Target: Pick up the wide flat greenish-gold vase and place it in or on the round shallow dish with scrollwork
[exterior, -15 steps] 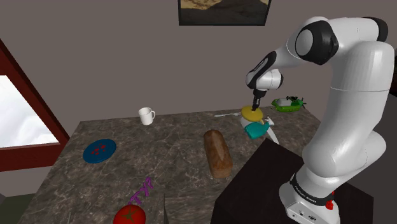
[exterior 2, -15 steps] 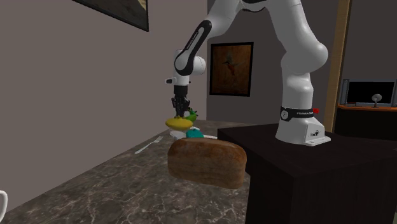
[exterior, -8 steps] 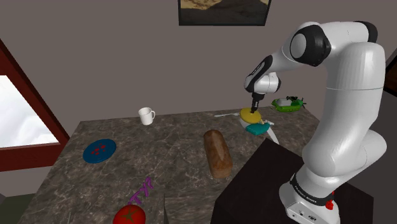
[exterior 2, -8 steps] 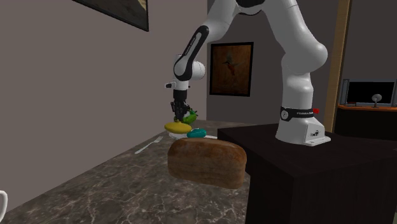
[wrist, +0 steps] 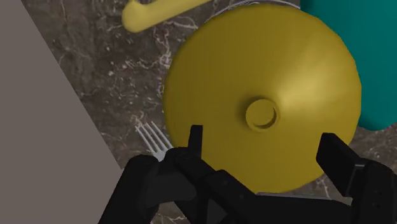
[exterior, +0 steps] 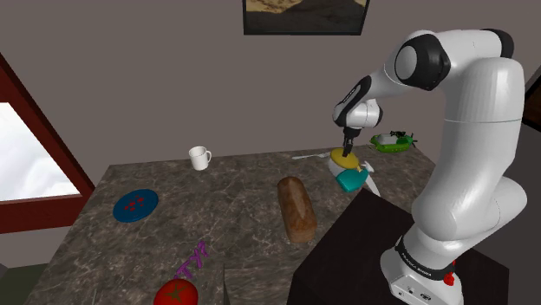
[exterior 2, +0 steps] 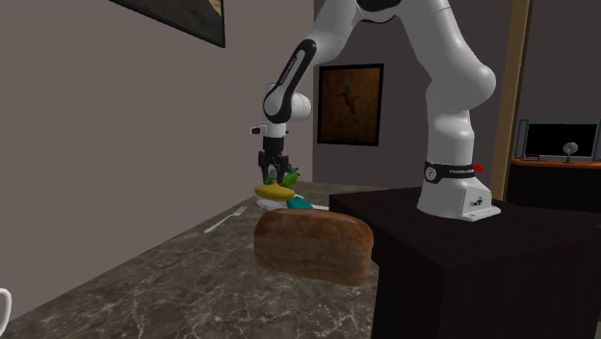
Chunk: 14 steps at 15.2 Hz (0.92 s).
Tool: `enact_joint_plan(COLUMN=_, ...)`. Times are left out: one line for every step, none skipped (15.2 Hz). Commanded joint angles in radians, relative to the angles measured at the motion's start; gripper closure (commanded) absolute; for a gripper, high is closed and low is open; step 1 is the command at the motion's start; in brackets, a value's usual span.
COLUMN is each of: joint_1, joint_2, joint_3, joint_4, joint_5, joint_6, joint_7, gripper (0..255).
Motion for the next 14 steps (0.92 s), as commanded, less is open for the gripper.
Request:
enact_joint_plan(joint_1=0.000, joint_2=0.000, joint_3=0.000, joint_4=-0.001, joint_5=0.000, joint_6=-0.001, joint_7=0.000, gripper=0)
enact_joint_plan(joint_1=0.000, joint_2=0.000, joint_3=0.000, joint_4=0.000, joint_5=0.000, joint_6=-0.001, joint_7=0.000, gripper=0)
enact_joint_plan(joint_1=-0.001, joint_2=0.003, joint_3=0.001, joint_4=-0.002, joint_5=0.002, joint_6=0.003, joint_7=-0.001, gripper=0)
enact_joint_plan(joint_1=0.008, joint_2=-0.028, joint_3=-0.010, joint_4=-0.008, joint_5=-0.013, joint_6=-0.021, joint_7=0.009, gripper=0)
enact_joint_plan(joint_1=0.017, joint_2=-0.059, joint_3=-0.021, joint_4=-0.013, joint_5=-0.027, joint_6=-0.047, joint_7=0.019, gripper=0)
enact_joint_plan(joint_1=0.025, joint_2=-0.090, joint_3=-0.032, joint_4=-0.017, joint_5=-0.042, joint_6=-0.072, joint_7=0.029, gripper=0)
enact_joint_plan(joint_1=0.031, joint_2=-0.113, joint_3=-0.039, joint_4=-0.019, joint_5=-0.054, joint_6=-0.093, joint_7=0.038, gripper=0)
enact_joint_plan(joint_1=0.030, joint_2=-0.113, joint_3=-0.039, joint_4=-0.019, joint_5=-0.055, joint_6=-0.093, joint_7=0.038, gripper=0)
enact_joint_plan(joint_1=0.030, joint_2=-0.113, joint_3=-0.039, joint_4=-0.019, joint_5=-0.055, joint_6=-0.093, joint_7=0.038, gripper=0)
enact_joint_plan(joint_1=0.030, joint_2=-0.113, joint_3=-0.039, joint_4=-0.019, joint_5=-0.055, joint_6=-0.093, joint_7=0.038, gripper=0)
enact_joint_plan(joint_1=0.030, joint_2=-0.113, joint_3=-0.039, joint_4=-0.019, joint_5=-0.055, joint_6=-0.093, joint_7=0.038, gripper=0)
enact_joint_plan(joint_1=0.030, joint_2=-0.113, joint_3=-0.039, joint_4=-0.019, joint_5=-0.055, joint_6=-0.093, joint_7=0.038, gripper=0)
enact_joint_plan(joint_1=0.030, joint_2=-0.113, joint_3=-0.039, joint_4=-0.019, joint_5=-0.055, joint_6=-0.093, joint_7=0.038, gripper=0)
enact_joint_plan(joint_1=0.030, joint_2=-0.113, joint_3=-0.039, joint_4=-0.019, joint_5=-0.055, joint_6=-0.093, joint_7=0.038, gripper=0)
